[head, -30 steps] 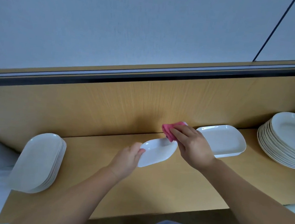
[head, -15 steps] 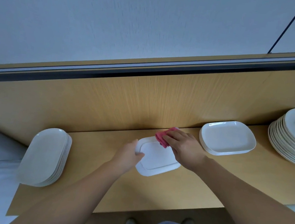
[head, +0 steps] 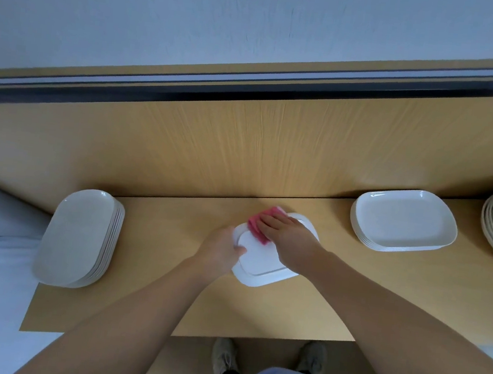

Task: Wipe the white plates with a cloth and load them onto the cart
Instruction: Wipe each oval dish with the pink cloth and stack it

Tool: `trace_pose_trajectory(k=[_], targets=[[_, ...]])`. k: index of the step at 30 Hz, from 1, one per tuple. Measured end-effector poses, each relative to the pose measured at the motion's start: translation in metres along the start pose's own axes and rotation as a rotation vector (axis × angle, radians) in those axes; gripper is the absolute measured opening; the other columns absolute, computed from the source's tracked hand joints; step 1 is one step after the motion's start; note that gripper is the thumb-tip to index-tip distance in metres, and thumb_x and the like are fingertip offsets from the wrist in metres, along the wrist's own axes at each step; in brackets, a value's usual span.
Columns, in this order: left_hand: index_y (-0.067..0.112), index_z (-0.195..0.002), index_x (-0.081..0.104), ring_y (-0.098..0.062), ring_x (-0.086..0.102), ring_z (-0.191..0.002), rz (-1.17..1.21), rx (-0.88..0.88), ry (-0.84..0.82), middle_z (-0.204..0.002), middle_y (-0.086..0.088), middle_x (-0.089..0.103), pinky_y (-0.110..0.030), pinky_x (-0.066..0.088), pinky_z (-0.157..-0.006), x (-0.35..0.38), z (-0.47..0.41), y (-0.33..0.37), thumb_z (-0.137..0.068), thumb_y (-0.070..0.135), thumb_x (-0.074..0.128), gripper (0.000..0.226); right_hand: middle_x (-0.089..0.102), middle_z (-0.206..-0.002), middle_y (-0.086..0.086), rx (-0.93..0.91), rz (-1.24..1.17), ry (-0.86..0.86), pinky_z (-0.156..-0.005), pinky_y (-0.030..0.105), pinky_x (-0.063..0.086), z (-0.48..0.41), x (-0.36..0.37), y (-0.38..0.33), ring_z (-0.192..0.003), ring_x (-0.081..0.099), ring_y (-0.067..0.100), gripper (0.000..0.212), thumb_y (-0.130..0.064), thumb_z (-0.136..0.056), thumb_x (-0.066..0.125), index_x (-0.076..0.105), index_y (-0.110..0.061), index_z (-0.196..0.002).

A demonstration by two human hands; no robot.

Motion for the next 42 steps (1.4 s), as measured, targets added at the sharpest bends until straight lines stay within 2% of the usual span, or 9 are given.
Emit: trace_pose_trajectory(k=[6, 10, 14, 18, 22, 25, 29, 32, 42], targets=[[0.013, -0.112, 0.056, -0.022, 0.061, -0.09, -0.011, -0.038, 0.012, -0.104, -0.004, 0.062, -0.032, 0.05, -0.071, 0.002, -0.003, -0.002, -0.087, 0.023, 0.064, 0.029, 0.06, -0.13, 0.008, 0.121, 0.039, 0.07, -0.084, 0.039, 0.056, 0.018, -0.003, 0.027, -0.122, 0.056, 0.032, 0.07, 0.009, -0.064, 0.067, 0.057, -0.008, -0.132], [0.015, -0.114, 0.054, -0.021, 0.062, -0.089, 0.009, -0.064, 0.005, -0.103, -0.002, 0.061, -0.035, 0.054, -0.072, 0.002, -0.004, -0.003, -0.086, 0.024, 0.064, 0.03, 0.033, -0.154, 0.0, 0.364, -0.078, 0.014, -0.088, 0.034, 0.051, 0.035, 0.006, 0.04, -0.129, 0.048, 0.025, 0.073, 0.003, -0.085, 0.05, 0.028, -0.018, -0.151], [0.014, -0.113, 0.053, -0.021, 0.062, -0.088, 0.032, -0.079, 0.009, -0.102, -0.002, 0.061, -0.036, 0.055, -0.071, 0.005, -0.002, -0.008, -0.085, 0.023, 0.065, 0.031, 0.032, -0.152, 0.0, 0.5, -0.127, -0.016, -0.067, 0.03, 0.043, 0.05, 0.017, 0.037, -0.099, 0.061, 0.032, 0.065, -0.006, -0.091, 0.046, 0.026, -0.018, -0.151], [0.014, -0.114, 0.054, -0.022, 0.064, -0.087, 0.09, -0.112, -0.006, -0.103, -0.003, 0.062, -0.036, 0.057, -0.069, 0.008, -0.001, -0.011, -0.084, 0.021, 0.066, 0.033, 0.023, -0.158, -0.004, 0.595, -0.155, -0.067, -0.067, 0.027, 0.035, 0.071, 0.029, 0.022, -0.101, 0.06, 0.034, 0.067, -0.008, -0.092, 0.045, 0.02, -0.019, -0.153], [0.016, -0.124, 0.051, -0.021, 0.063, -0.095, 0.096, -0.073, -0.033, -0.113, -0.002, 0.062, -0.039, 0.057, -0.079, 0.006, 0.002, -0.015, -0.086, 0.022, 0.065, 0.041, 0.028, -0.156, -0.009, 0.614, -0.19, -0.053, -0.068, 0.027, 0.04, 0.083, 0.028, 0.014, -0.102, 0.06, 0.032, 0.062, -0.009, -0.094, 0.044, 0.024, -0.023, -0.151], [0.024, -0.148, 0.029, -0.021, 0.054, -0.112, 0.057, 0.016, -0.1, -0.131, 0.0, 0.05, -0.03, 0.048, -0.085, 0.006, 0.009, -0.017, -0.093, 0.023, 0.058, 0.062, 0.032, -0.154, -0.009, 0.577, -0.215, -0.041, -0.08, 0.033, 0.05, 0.08, 0.019, 0.018, -0.107, 0.059, 0.031, 0.058, -0.009, -0.095, 0.044, 0.03, -0.025, -0.15], [0.033, -0.139, 0.039, -0.016, 0.051, -0.107, 0.053, 0.066, -0.157, -0.129, -0.002, 0.044, -0.029, 0.047, -0.09, 0.006, 0.016, -0.02, -0.089, 0.027, 0.058, 0.054, 0.031, -0.156, -0.01, 0.507, -0.262, -0.017, -0.09, 0.036, 0.049, 0.075, 0.017, 0.029, -0.119, 0.055, 0.029, 0.06, -0.008, -0.095, 0.046, 0.033, -0.029, -0.149], [0.036, -0.135, 0.042, -0.014, 0.049, -0.115, 0.064, 0.096, -0.251, -0.128, 0.006, 0.045, -0.036, 0.047, -0.098, 0.006, 0.02, -0.023, -0.071, 0.031, 0.073, 0.071, 0.031, -0.155, -0.01, 0.488, -0.27, -0.025, -0.094, 0.035, 0.046, 0.072, 0.015, 0.032, -0.124, 0.052, 0.026, 0.058, -0.007, -0.096, 0.044, 0.033, -0.028, -0.149], [0.024, -0.152, 0.026, -0.017, 0.048, -0.119, 0.031, 0.046, -0.154, -0.13, 0.002, 0.048, -0.036, 0.045, -0.102, 0.016, 0.023, -0.03, -0.071, 0.026, 0.082, 0.099, 0.053, -0.131, -0.003, 0.653, -0.393, 0.142, -0.069, 0.032, 0.047, 0.084, 0.031, -0.004, -0.091, 0.06, 0.035, 0.049, -0.001, -0.09, 0.045, 0.051, -0.023, -0.133]])
Point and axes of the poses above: each hand's wrist, its own z-axis away from the middle knuckle, its own x-axis out of the palm, y = z × x, the point moved 1 cm from there along -z, towards the middle knuckle
